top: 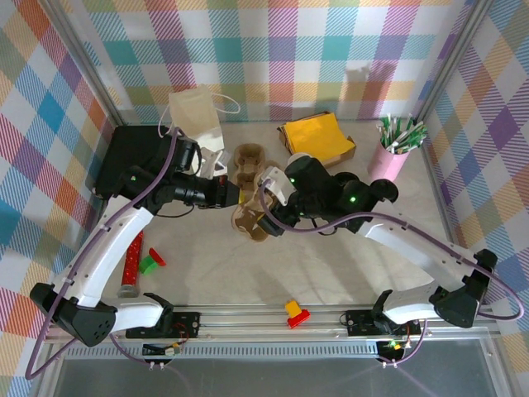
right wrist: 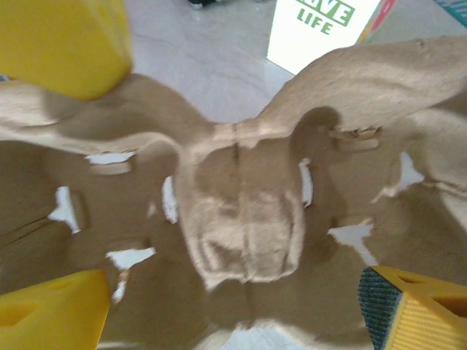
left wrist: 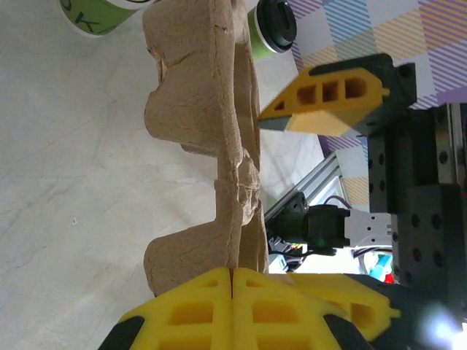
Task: Pack the takeout coffee
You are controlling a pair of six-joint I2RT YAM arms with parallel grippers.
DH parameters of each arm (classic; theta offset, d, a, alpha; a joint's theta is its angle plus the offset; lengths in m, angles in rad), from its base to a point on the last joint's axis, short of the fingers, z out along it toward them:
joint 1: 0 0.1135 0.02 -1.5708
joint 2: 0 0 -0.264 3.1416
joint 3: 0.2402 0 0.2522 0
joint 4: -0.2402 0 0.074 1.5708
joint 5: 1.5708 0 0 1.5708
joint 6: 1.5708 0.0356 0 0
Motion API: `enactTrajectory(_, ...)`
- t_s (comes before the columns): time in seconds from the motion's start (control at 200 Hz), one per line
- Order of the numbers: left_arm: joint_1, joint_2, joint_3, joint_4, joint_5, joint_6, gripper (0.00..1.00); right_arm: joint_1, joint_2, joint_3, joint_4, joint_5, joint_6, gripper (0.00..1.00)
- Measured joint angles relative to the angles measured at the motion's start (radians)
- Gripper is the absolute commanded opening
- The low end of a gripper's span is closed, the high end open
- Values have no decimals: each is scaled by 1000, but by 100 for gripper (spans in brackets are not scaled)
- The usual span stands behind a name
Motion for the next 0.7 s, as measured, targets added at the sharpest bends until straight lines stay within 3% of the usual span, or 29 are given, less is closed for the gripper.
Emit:
enactTrajectory(0.315, 0, -4, -13, 0, 19, 12, 0, 0, 34, 27, 1, 64, -17, 90)
enactTrajectory(0.555, 0, -12, -20, 3, 21, 16, 0, 0, 51, 27, 2, 29, -20, 76)
enactTrajectory(0.7, 0, -13, -20, 3, 25, 16, 0, 0, 63, 27, 6, 1, -17, 75)
